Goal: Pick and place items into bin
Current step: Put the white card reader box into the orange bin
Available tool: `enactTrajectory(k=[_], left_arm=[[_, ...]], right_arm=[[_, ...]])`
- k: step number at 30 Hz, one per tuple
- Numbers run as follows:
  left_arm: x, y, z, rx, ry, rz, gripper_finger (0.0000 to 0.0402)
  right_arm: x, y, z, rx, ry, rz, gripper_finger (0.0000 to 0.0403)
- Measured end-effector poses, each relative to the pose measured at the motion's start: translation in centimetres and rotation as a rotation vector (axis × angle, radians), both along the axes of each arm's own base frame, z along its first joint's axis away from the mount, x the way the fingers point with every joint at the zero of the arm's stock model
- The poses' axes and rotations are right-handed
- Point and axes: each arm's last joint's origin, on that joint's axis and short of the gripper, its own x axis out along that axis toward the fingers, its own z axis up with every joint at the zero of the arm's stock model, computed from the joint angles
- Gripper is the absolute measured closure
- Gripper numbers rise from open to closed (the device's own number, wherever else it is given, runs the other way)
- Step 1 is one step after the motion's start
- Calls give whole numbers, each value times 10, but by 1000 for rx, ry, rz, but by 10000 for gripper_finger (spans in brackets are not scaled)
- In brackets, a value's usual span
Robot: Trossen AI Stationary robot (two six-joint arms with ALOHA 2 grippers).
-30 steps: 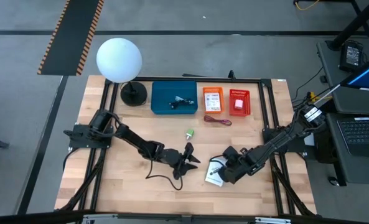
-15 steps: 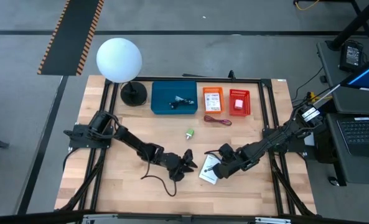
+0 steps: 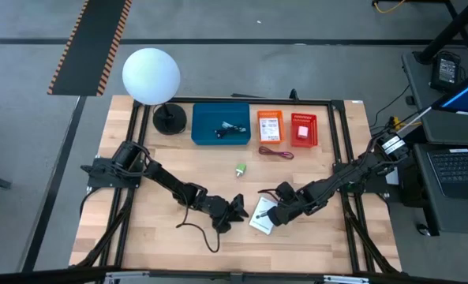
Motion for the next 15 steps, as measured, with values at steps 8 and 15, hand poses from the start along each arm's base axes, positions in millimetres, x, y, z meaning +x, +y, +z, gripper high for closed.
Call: enactTrajectory(k=[8,15], left_arm=[[0,0,0,9,6,-24,251],[0,-2,-1,3,40,-60,249]], right_arm=[[2,-1,0,4,-9,-11,403],[4,-3,0,6,-20,-18,403]])
